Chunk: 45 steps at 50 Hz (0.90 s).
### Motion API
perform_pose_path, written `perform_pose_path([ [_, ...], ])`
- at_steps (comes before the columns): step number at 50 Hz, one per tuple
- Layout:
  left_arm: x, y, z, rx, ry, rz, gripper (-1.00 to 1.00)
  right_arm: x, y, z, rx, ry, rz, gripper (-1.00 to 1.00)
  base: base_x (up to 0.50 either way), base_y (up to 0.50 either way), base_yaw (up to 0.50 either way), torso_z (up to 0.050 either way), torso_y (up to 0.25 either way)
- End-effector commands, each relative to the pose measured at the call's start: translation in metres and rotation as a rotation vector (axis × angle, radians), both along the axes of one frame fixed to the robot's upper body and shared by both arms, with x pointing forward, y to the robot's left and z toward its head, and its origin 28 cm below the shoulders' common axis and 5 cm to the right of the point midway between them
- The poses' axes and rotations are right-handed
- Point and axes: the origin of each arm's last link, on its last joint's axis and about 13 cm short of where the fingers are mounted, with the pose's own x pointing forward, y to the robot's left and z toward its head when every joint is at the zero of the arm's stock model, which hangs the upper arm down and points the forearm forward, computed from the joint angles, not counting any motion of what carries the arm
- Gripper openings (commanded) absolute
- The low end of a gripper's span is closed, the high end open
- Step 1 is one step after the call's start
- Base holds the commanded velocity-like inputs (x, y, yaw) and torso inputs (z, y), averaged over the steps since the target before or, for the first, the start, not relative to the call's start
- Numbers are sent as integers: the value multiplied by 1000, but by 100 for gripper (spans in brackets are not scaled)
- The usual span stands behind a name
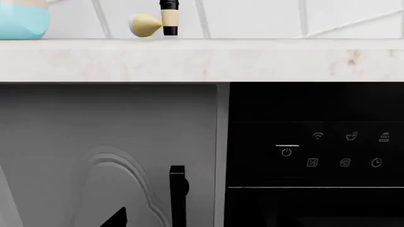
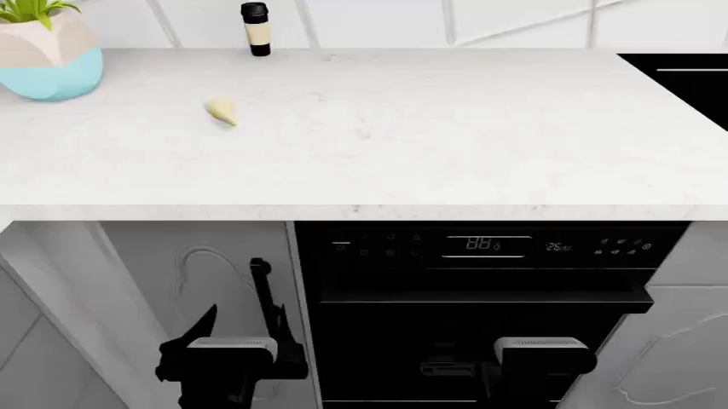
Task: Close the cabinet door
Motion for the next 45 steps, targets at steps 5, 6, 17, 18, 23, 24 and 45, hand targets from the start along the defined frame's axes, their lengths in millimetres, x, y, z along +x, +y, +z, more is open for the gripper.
perform_pose_path([
  [5, -1, -2, -3, 16, -13, -18, 100, -1, 2, -4, -35, 18, 1, 100, 0, 0, 0, 0, 0],
  [6, -1, -3, -3, 18, -14, -23, 100, -1, 2, -4, -35, 20, 1, 100, 0, 0, 0, 0, 0],
  [17, -2, -3, -4, -15, -15, -51, 100, -1, 2, -8, -38, 33, -4, 100, 0, 0, 0, 8, 2],
  [18, -2, -4, -4, -10, -17, -55, 100, -1, 2, -8, -38, 35, -4, 100, 0, 0, 0, 50, 25],
  [23, -2, -4, -5, -10, -13, -65, 100, -1, 2, -8, -38, 36, 0, 100, 0, 0, 0, 50, 24],
  [24, -2, -4, -4, -12, -13, -66, 100, -1, 2, -8, -39, 35, 0, 100, 0, 0, 0, 50, 25],
  [45, -1, -4, -3, -17, -12, -94, 100, 0, 2, -10, -40, 49, 1, 100, 0, 0, 0, 50, 25],
])
